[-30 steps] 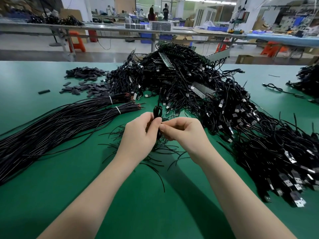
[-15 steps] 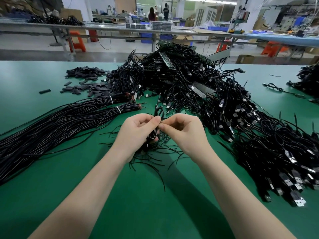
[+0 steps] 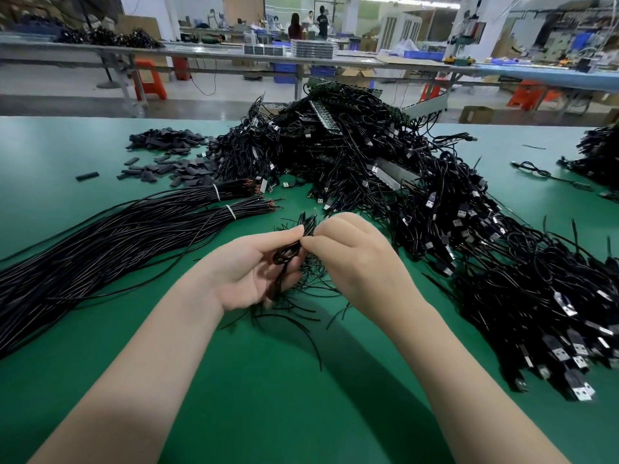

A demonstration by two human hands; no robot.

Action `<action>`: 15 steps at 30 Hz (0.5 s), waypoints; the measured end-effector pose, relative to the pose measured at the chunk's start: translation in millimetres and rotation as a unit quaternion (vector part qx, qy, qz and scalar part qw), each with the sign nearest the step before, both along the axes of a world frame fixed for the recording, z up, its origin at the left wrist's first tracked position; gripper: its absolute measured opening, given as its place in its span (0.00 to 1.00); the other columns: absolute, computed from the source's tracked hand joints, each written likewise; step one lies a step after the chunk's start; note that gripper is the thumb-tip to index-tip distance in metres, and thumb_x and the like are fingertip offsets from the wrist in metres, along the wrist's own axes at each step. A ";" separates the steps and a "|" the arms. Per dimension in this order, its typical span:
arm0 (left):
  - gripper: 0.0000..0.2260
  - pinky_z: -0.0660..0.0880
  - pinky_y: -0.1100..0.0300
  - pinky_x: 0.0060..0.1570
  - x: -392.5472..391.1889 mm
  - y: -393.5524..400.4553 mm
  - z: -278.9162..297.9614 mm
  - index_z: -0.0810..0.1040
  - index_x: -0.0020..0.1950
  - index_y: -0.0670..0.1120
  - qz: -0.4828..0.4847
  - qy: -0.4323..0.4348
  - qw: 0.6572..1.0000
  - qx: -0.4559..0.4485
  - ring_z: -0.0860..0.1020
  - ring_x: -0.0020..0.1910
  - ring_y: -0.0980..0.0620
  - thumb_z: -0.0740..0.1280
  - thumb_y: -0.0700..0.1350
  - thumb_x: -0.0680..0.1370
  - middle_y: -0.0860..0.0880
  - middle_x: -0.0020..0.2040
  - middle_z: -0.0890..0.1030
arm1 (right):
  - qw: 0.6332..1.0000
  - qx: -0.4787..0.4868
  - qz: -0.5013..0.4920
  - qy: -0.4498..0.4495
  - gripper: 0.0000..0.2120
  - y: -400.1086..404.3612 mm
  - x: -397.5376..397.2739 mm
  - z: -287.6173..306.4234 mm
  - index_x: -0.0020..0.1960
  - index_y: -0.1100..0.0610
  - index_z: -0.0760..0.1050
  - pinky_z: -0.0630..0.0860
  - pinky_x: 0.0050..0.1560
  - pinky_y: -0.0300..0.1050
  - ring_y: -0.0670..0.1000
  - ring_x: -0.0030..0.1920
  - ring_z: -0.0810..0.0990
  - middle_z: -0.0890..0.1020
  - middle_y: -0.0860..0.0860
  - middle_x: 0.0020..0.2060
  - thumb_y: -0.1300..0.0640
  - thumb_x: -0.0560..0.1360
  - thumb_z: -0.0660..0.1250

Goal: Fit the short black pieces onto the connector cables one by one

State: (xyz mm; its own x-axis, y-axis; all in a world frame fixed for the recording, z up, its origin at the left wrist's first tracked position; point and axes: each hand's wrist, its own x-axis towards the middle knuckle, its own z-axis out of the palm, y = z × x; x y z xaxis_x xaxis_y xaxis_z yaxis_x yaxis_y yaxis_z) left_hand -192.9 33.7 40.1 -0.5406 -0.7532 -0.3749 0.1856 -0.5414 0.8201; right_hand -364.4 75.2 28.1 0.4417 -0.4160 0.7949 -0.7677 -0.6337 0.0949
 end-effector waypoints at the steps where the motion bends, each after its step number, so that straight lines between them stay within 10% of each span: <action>1: 0.10 0.79 0.63 0.30 1.3 -0.2 -0.2 0.84 0.36 0.42 -0.023 0.008 1.000 -0.019 0.78 0.26 0.56 0.77 0.46 0.59 0.48 0.33 0.80 | 1.000 -0.004 0.001 -0.011 0.09 -0.1 -1.6 0.9 0.42 0.67 0.81 0.76 0.38 0.52 0.59 0.36 0.77 0.80 0.59 0.36 0.77 0.69 0.66; 8: 0.06 0.80 0.61 0.34 -2.1 3.4 0.3 0.83 0.40 0.43 -0.019 0.032 0.993 -0.114 0.79 0.30 0.55 0.71 0.45 0.69 0.48 0.36 0.80 | 0.976 0.103 0.045 -0.187 0.10 0.5 -5.4 9.2 0.45 0.60 0.84 0.77 0.45 0.44 0.53 0.43 0.81 0.82 0.54 0.40 0.72 0.72 0.69; 15: 0.09 0.80 0.63 0.33 -3.7 8.9 5.3 0.80 0.44 0.44 0.050 -0.015 0.977 -0.206 0.81 0.33 0.55 0.71 0.47 0.68 0.50 0.36 0.83 | 0.784 0.384 0.051 -0.485 0.04 1.9 3.4 7.8 0.44 0.53 0.82 0.78 0.39 0.39 0.45 0.35 0.80 0.84 0.48 0.35 0.58 0.76 0.69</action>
State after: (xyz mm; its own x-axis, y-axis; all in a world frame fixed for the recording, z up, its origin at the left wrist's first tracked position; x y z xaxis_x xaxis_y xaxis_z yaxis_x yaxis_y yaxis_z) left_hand -196.6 42.6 45.5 -0.4496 -0.8921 -0.0443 0.1924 -0.1451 0.9705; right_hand -361.0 77.1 35.9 -0.1542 -0.9380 0.3105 -0.1839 -0.2815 -0.9418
